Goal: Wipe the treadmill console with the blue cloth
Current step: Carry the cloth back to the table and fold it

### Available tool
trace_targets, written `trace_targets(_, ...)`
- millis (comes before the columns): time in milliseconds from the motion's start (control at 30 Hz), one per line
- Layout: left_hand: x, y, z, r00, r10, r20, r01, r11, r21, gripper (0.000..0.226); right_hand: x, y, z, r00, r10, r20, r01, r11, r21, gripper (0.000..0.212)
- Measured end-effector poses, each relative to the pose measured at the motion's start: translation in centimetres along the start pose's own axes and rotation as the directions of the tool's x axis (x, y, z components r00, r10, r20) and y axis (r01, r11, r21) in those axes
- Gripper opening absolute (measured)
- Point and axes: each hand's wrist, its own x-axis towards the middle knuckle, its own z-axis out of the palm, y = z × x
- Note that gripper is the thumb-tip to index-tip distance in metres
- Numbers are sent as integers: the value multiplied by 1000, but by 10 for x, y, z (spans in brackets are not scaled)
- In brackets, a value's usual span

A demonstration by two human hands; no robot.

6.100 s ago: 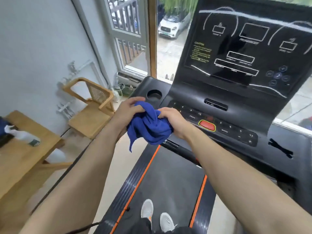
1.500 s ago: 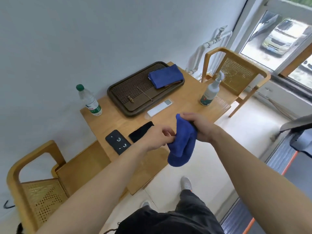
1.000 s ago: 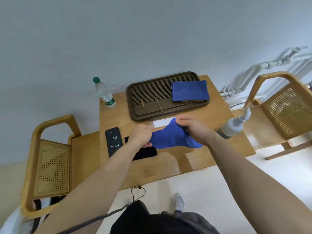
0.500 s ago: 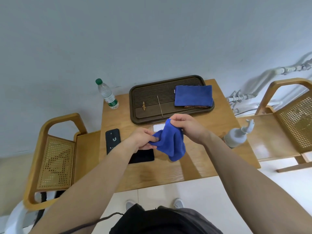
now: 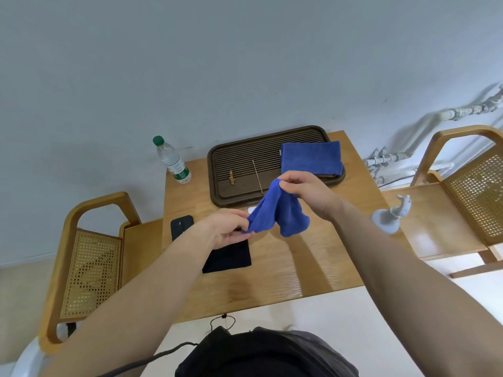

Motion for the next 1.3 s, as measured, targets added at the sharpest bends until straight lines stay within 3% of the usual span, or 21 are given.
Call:
trace_targets(100, 5, 10, -2, 972, 162, -171, -152, 986, 70, 26, 16, 0, 2, 980, -9, -200, -14, 994, -113, 17)
trace_targets(200, 3, 31, -8, 828, 457, -325, -406, 888, 214, 17, 29, -2, 0, 938, -38, -343, -23, 985, -174, 17)
trace_targets(267, -3, 40, -9, 747, 580, -324, -527, 815, 243, 17, 29, -7, -2, 924, -31, -382, -13, 994, -110, 19)
trace_targets(333, -9, 42, -9, 716, 630, -301, -588, 776, 227, 18, 20, -10, -4, 928, 20, -373, 2, 998, 58, 20)
trace_targets(400, -11, 34, -7, 725, 637, -263, -594, 771, 229, 17, 5, -4, -5, 940, 91, -329, -32, 983, 180, 21)
trace_targets(467, -6, 16, -4, 782, 589, -206, -539, 804, 252, 16, -14, 14, -1, 943, 178, -283, -112, 966, 235, 20)
trace_targets(600, 24, -42, 10, 942, 328, -65, -291, 899, 327, 15, -53, 81, 20, 879, 420, -227, -336, 882, 332, 19)
trace_targets(700, 48, -87, 22, 978, 207, -15, -173, 856, 488, 16, -79, 133, 34, 799, 582, -151, -541, 805, 243, 16)
trace_targets(800, 62, -116, 30, 998, 62, -7, -52, 880, 473, 18, -93, 161, 39, 732, 676, -85, -659, 734, 164, 18)
trace_targets(900, 76, -122, 31, 999, -20, -26, 30, 900, 435, 13, -86, 170, 33, 723, 686, -83, -681, 727, 84, 17)
trace_targets(1000, 95, -107, 28, 993, 77, -91, -38, 928, 370, 14, -62, 167, 25, 754, 645, -124, -632, 764, 130, 27)
trace_targets(1067, 114, -91, 26, 973, 150, -175, -107, 966, 234, 15, -37, 161, 21, 788, 591, -173, -570, 806, 158, 30)
trace_targets(1167, 141, -76, 24, 932, 201, -302, -209, 978, 7, 15, 2, 159, 24, 798, 548, -250, -514, 836, 193, 17)
trace_targets(1233, 151, -78, 25, 876, 309, -371, -313, 948, 52, 30, 19, 165, 31, 772, 558, -304, -520, 830, 204, 19)
trace_targets(1300, 152, -91, 29, 800, 465, -380, -396, 884, 250, 43, 22, 176, 41, 758, 516, -400, -521, 847, 104, 49)
